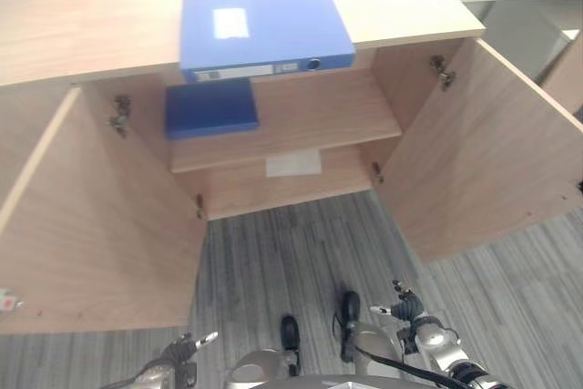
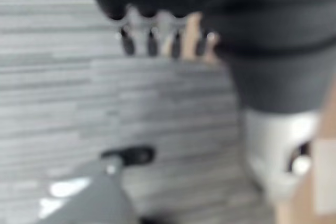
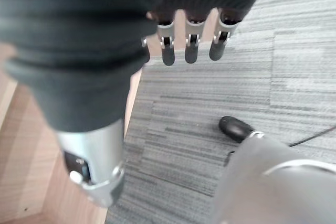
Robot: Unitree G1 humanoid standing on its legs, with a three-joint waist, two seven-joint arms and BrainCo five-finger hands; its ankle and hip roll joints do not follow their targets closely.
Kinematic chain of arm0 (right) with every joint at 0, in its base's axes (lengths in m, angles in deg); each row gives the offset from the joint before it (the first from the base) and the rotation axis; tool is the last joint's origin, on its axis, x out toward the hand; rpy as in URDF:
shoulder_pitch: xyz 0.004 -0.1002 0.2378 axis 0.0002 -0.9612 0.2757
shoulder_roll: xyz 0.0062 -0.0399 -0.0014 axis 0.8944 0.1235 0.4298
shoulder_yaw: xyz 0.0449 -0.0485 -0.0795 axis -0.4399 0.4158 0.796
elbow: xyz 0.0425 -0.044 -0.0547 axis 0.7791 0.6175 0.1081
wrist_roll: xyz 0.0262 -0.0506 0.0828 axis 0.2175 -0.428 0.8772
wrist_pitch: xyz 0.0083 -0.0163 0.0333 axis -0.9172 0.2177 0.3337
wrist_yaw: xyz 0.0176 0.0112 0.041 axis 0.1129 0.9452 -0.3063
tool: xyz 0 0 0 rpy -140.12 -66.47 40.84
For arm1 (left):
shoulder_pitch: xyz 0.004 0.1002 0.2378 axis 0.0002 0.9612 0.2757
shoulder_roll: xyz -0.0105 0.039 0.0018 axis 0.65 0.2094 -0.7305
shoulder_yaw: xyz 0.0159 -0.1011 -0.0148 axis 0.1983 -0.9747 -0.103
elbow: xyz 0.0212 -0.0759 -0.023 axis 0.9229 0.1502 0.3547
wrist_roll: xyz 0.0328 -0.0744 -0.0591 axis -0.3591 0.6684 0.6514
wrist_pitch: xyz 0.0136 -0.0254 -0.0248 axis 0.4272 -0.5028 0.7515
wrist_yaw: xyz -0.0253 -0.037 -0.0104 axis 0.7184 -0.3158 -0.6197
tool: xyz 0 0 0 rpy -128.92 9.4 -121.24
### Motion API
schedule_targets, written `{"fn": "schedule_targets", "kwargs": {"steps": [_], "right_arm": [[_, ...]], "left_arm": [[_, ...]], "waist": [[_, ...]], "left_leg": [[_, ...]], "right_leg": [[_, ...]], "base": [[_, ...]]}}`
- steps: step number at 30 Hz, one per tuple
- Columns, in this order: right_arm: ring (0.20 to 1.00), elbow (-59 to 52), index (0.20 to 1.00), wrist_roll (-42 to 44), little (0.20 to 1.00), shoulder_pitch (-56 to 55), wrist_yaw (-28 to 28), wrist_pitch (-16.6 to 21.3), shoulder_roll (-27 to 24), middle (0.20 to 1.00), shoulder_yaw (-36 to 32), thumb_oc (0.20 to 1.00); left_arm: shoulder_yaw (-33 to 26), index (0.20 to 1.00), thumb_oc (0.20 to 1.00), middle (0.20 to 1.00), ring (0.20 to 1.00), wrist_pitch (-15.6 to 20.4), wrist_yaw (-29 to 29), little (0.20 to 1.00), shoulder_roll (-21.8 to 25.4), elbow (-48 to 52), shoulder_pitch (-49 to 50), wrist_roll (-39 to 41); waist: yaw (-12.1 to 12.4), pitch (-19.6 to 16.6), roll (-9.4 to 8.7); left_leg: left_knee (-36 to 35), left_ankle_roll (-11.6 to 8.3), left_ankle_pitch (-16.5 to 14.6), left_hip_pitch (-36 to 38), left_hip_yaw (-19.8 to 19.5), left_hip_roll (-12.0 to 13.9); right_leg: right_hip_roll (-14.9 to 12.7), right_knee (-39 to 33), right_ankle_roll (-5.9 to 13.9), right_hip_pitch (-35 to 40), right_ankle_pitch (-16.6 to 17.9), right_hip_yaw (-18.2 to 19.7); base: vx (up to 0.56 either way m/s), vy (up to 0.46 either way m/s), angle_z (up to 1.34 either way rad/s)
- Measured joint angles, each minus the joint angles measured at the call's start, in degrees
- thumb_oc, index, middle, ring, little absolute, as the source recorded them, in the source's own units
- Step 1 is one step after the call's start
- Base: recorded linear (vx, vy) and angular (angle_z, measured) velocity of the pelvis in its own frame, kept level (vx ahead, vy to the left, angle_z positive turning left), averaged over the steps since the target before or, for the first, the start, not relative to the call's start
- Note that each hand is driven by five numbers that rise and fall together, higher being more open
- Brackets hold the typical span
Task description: Put the empty folder in the office cabinet
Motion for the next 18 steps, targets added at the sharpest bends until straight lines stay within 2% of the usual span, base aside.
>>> {"fn": "schedule_targets", "kwargs": {"steps": [1,2,3,4,5,6,7,9,10,12,13,14,16,17,18], "right_arm": [[1.000,0.1,1.000,0.0,1.000,-0.8,-0.2,0.2,0.0,1.000,-0.6,1.000],[1.000,0.1,1.000,0.0,1.000,-1.6,-0.7,0.0,0.0,1.000,-0.8,1.000],[1.000,0.0,1.000,0.0,1.000,-2.3,-1.0,-0.1,-0.1,1.000,-0.8,1.000],[1.000,0.1,1.000,0.0,1.000,-2.9,-1.0,-0.3,0.0,1.000,-0.8,1.000],[1.000,0.2,1.000,0.0,1.000,-4.8,-0.8,-0.7,0.0,1.000,-0.6,1.000],[1.000,0.3,1.000,0.0,1.000,-5.1,-0.8,-1.0,-0.1,1.000,-0.6,1.000],[1.000,1.1,1.000,0.0,1.000,-4.8,-0.8,-1.2,-0.1,1.000,-0.7,1.000],[1.000,1.6,1.000,0.0,1.000,-5.1,-0.8,-1.7,-0.5,1.000,-0.7,1.000],[1.000,1.5,1.000,0.0,1.000,-4.8,-0.8,-1.7,-1.0,1.000,-0.7,1.000],[1.000,0.9,1.000,0.0,1.000,-3.1,-0.9,-2.1,-2.1,1.000,-0.8,1.000],[1.000,0.0,1.000,0.0,1.000,-2.6,-0.9,-2.2,-2.9,1.000,-0.7,1.000],[1.000,-0.5,1.000,0.0,1.000,-1.6,-0.9,-2.5,-4.1,1.000,-0.6,1.000],[1.000,-0.6,1.000,-0.1,1.000,-1.4,-0.9,-2.7,-5.0,1.000,-0.6,1.000],[1.000,-0.2,1.000,-0.1,1.000,-1.7,-0.8,-2.8,-5.6,1.000,-0.7,1.000],[1.000,-0.3,1.000,-0.1,1.000,-2.2,-0.8,-2.8,-5.7,1.000,-0.7,1.000]], "left_arm": [[0.6,1.000,1.000,1.000,1.000,0.3,0.1,1.000,-0.4,0.4,0.2,0.2],[1.5,1.000,1.000,1.000,1.000,0.7,0.5,1.000,-0.8,0.9,0.0,0.3],[2.3,1.000,1.000,1.000,1.000,1.3,0.5,1.000,-1.2,1.2,-0.1,0.5],[2.5,1.000,1.000,1.000,1.000,1.6,0.6,1.000,-1.5,2.3,-0.1,0.4],[3.1,1.000,1.000,1.000,1.000,1.9,0.6,1.000,-2.2,2.8,-0.2,-0.4],[3.2,1.000,1.000,1.000,1.000,2.0,0.7,1.000,-2.9,3.1,0.1,-0.5],[3.1,1.000,1.000,1.000,1.000,1.9,0.9,1.000,-3.2,3.2,0.3,-0.5],[3.8,1.000,1.000,1.000,1.000,1.3,1.2,1.000,-4.1,3.3,2.3,-0.7],[3.7,1.000,1.000,1.000,1.000,1.0,1.5,1.000,-4.3,3.2,2.5,-1.0],[3.6,1.000,1.000,1.000,1.000,0.4,2.4,1.000,-4.5,3.3,1.4,-1.1],[3.6,1.000,1.000,1.000,1.000,0.3,2.9,1.000,-4.7,3.8,1.1,-1.1],[3.6,1.000,1.000,1.000,1.000,-0.1,3.7,1.000,-5.0,5.0,1.4,-1.1],[3.5,1.000,1.000,1.000,1.000,-0.2,4.7,1.000,-5.0,5.3,1.8,-1.1],[3.5,1.000,1.000,1.000,1.000,-0.4,5.3,1.000,-5.0,5.6,1.8,-1.1],[3.5,1.000,1.000,1.000,1.000,-0.6,5.7,1.000,-5.0,5.5,1.7,-1.6]], "waist": [[-1.2,0.1,-0.35],[-2.3,0.1,-0.49],[-3.2,0.2,-0.32],[-3.9,-0.1,-0.80],[-4.4,-0.1,-0.53],[-4.3,-0.8,-0.94],[-4.3,-1.0,-0.25],[-4.2,-3.6,1.61],[-3.9,-3.9,2.01],[-3.0,-3.5,0.32],[-2.3,-3.1,-0.38],[-1.9,-3.1,-0.47],[-2.6,-3.1,0.17],[-2.8,-3.1,0.92],[-3.1,-3.0,0.84]], "left_leg": [[0.0,0.03,-0.3,0.5,-0.6,0.1],[0.0,-0.40,-0.3,0.9,-1.8,0.1],[0.0,-0.01,-0.9,1.5,-2.7,0.3],[0.0,-0.89,-1.0,2.2,-3.7,0.4],[0.0,-2.08,-2.2,4.6,-6.0,0.9],[-0.4,-2.61,-3.0,5.3,-6.2,1.3],[-0.5,-3.45,-3.6,6.1,-6.3,2.2],[0.6,-5.45,-4.8,6.6,-6.6,5.3],[3.0,-6.73,-4.7,6.3,-6.2,6.1],[17.2,-7.71,-5.5,-0.8,-3.5,5.9],[21.2,-8.44,-6.5,-3.6,-2.6,6.2],[20.3,-8.97,-6.4,-5.4,-2.3,7.7],[13.5,-9.44,-6.0,-5.1,-2.2,9.8],[7.4,-11.22,-4.5,-4.3,-1.8,11.5],[3.8,-12.57,-3.4,-3.2,-0.7,12.5]], "right_leg": [[-0.1,-3.4,0.01,0.7,2.4,0.6],[0.2,-4.8,-0.42,1.1,4.0,1.3],[0.1,-5.8,-0.56,1.8,5.2,2.3],[0.5,-6.2,-1.12,3.2,5.7,2.4],[0.9,-7.3,-2.02,7.1,6.1,2.6],[1.3,-7.0,-2.69,8.2,7.4,2.6],[1.8,-5.9,-2.99,8.5,8.2,2.0],[4.1,-5.7,-2.63,9.7,8.4,1.6],[4.9,-7.2,-2.94,11.1,8.2,1.2],[3.9,-7.7,-4.67,11.8,7.3,0.4],[3.8,-7.3,-5.56,12.1,7.7,0.4],[4.5,-7.3,-6.52,12.4,6.9,-0.3],[5.7,-7.3,-6.72,13.0,6.1,-1.3],[6.6,-7.3,-6.86,13.4,5.5,-2.0],[6.9,-7.3,-6.99,14.1,4.9,-2.6]], "base": [[0.32,-0.243,0.14],[0.31,-0.236,0.32],[0.37,-0.291,0.39],[0.42,-0.307,0.76],[0.31,-0.225,0.73],[0.31,-0.212,0.62],[0.17,-0.123,0.27],[0.16,-0.175,0.30],[0.13,-0.181,0.30],[0.09,-0.080,0.24],[0.12,0.058,0.05],[0.13,0.088,0.00],[0.19,0.117,0.12],[0.23,0.137,0.18],[0.21,0.161,0.29]]}}
